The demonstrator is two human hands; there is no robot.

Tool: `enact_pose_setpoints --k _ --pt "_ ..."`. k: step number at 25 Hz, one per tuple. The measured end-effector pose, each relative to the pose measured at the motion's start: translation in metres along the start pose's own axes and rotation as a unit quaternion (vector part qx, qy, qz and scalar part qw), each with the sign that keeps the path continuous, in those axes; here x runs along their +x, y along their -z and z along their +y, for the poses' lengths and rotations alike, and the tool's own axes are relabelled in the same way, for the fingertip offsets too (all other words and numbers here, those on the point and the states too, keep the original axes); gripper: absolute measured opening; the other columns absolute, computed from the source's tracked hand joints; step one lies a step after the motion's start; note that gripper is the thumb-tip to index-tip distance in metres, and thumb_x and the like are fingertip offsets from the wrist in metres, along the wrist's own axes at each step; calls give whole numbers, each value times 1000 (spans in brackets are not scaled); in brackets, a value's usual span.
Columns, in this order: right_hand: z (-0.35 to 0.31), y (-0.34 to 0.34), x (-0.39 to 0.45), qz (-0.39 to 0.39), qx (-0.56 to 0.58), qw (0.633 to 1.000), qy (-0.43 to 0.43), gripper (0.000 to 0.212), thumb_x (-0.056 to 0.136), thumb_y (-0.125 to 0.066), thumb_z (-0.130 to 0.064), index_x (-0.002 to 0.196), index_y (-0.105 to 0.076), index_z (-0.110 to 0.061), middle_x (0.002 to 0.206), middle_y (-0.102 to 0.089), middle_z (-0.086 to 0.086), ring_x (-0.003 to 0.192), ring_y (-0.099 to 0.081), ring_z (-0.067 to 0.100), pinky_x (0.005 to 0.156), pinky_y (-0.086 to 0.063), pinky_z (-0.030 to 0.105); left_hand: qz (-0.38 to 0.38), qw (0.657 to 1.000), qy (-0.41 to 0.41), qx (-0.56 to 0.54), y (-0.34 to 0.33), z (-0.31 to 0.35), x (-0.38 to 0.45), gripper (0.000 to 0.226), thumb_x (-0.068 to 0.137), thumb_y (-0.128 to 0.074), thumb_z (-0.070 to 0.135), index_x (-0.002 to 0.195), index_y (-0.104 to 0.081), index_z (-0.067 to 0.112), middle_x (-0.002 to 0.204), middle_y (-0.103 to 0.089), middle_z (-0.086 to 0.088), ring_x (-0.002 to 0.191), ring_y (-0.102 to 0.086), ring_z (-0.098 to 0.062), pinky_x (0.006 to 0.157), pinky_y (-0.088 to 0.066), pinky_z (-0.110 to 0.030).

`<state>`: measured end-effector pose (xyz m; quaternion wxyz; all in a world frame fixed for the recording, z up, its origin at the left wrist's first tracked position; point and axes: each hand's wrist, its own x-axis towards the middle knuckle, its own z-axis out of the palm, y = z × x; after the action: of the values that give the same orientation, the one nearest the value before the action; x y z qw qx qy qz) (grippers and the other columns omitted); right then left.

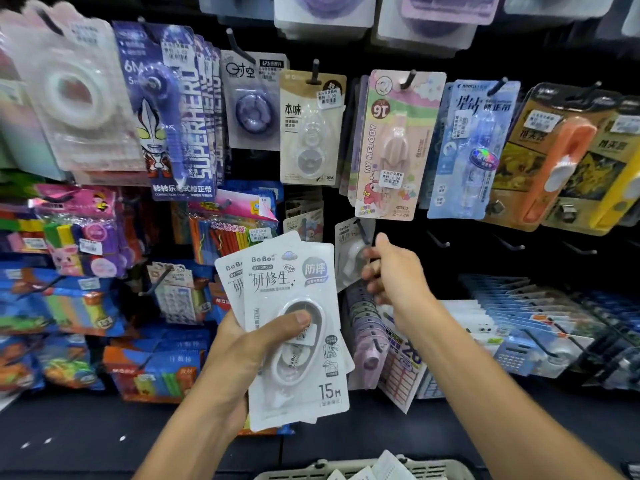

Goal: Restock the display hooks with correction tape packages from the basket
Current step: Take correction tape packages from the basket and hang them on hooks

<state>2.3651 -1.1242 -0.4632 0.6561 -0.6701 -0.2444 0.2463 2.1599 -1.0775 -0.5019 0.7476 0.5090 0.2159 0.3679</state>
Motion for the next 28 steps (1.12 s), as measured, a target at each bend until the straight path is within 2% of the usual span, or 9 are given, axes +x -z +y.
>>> enact_pose_setpoints --k 2,4,5,9,13,17,21,26,28 --pt "22 10 -52 -83 -54 988 118 43 90 -56 -66 88 -64 -23 65 -63 -12 55 -54 2 52 -41 19 0 1000 2 -2 -4 -3 0 51 48 -90 26 98 -79 30 107 -79 -11 91 -78 -32 66 -62 -38" --pt "40 10 -100 -226 -94 962 122 46 74 -71 -74 104 -65 -39 90 -74 -19 77 -68 -2 65 -53 17 2 1000 8 -6 -8 -7 1 50 52 -93 21 99 -79 28 107 -79 -12 91 -78 -33 65 -62 -39" --pt "46 11 -110 -239 -100 959 111 47 70 -79 -68 107 -64 -43 99 -76 -16 85 -72 2 68 -57 22 4 1000 14 -9 -10 -9 1 48 54 -94 20 99 -79 28 107 -79 -12 91 -78 -33 65 -62 -38" --pt "45 22 -93 -180 79 979 44 48 70 -89 -35 109 -65 -19 104 -78 10 91 -75 28 76 -60 41 -14 999 21 -20 -11 -9 1 48 60 -88 34 106 -80 26 114 -78 -10 100 -76 -28 70 -62 -29" --pt "44 29 -81 -116 153 980 54 29 84 -72 -21 109 -63 -11 99 -76 17 83 -71 31 73 -56 41 -7 1000 5 -12 -8 -10 2 62 53 -96 41 110 -78 25 116 -77 -8 105 -75 -26 73 -61 -27" --pt "56 35 -81 -144 48 988 35 14 101 -59 -20 106 -70 -26 83 -74 10 56 -59 20 47 -45 28 -12 1000 9 10 -5 -12 2 68 46 -102 38 107 -79 20 113 -77 -12 99 -76 -28 70 -62 -29" --pt "62 62 -77 -20 5 997 71 11 103 -55 -26 105 -63 -18 58 -65 -7 41 -52 1 39 -38 15 25 1000 -2 5 5 -9 6 64 51 -94 26 111 -75 12 108 -78 -15 91 -78 -29 65 -62 -32" --pt "60 53 -67 41 -50 992 104 13 100 -58 -33 95 -62 -21 71 -72 -3 42 -53 0 38 -38 12 31 999 -34 19 10 -9 10 59 49 -94 28 104 -78 18 106 -79 -12 92 -78 -30 66 -62 -34" --pt "60 47 -58 72 -65 993 65 17 97 -63 -38 100 -60 -21 84 -72 4 45 -54 3 38 -39 15 26 999 -36 23 7 -12 9 61 49 -94 29 107 -77 17 106 -79 -12 92 -78 -31 66 -62 -35"
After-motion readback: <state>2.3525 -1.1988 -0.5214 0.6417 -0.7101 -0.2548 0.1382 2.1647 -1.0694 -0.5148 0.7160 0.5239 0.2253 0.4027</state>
